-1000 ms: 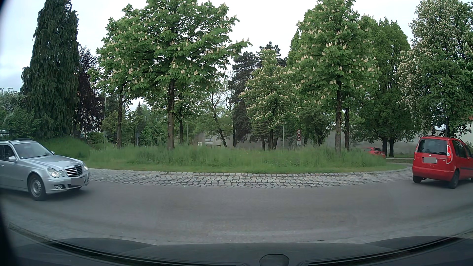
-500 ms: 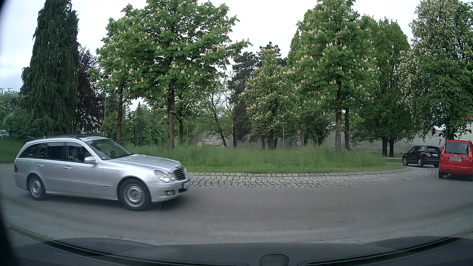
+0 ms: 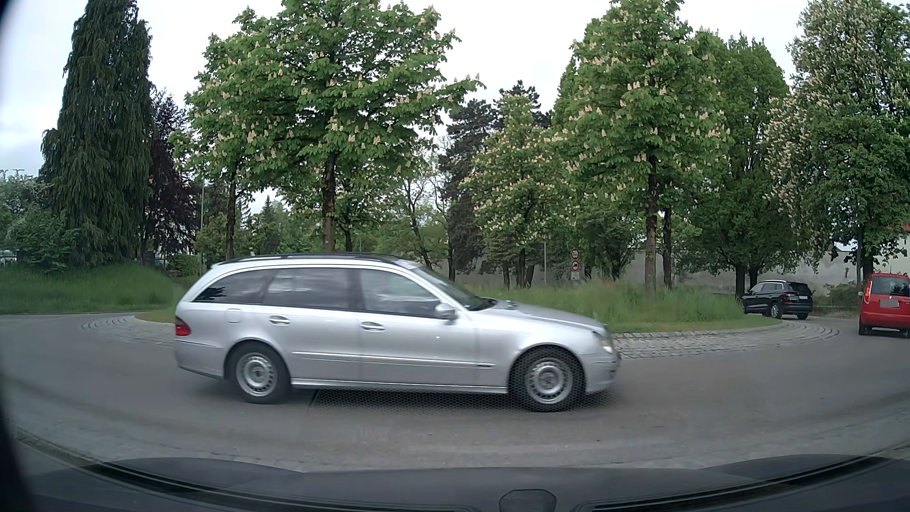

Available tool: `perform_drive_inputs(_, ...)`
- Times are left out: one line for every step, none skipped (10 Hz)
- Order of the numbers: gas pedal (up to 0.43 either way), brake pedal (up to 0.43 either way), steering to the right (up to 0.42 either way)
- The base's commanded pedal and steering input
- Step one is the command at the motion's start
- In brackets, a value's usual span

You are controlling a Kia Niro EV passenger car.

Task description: Follow the waypoints while adhering to traffic rules and regulations

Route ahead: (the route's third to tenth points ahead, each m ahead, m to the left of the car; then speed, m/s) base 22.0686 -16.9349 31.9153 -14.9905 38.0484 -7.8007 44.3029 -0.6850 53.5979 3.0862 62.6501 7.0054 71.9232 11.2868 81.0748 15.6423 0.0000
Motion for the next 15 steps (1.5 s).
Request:
perform_drive_inputs(0.000, 0.183, 0.092)
perform_drive_inputs(0.000, 0.183, 0.091)
perform_drive_inputs(0.000, 0.183, 0.092)
perform_drive_inputs(0.000, 0.177, 0.092)
perform_drive_inputs(0.000, 0.171, 0.092)
perform_drive_inputs(0.000, 0.171, 0.092)
perform_drive_inputs(0.000, 0.171, 0.092)
perform_drive_inputs(0.000, 0.165, 0.091)
perform_drive_inputs(0.000, 0.122, 0.092)
perform_drive_inputs(0.000, 0.061, 0.091)
perform_drive_inputs(0.000, 0.049, 0.091)
perform_drive_inputs(0.000, 0.049, 0.092)
perform_drive_inputs(0.000, 0.043, 0.092)
perform_drive_inputs(0.000, 0.049, 0.092)
perform_drive_inputs(0.000, 0.055, 0.092)
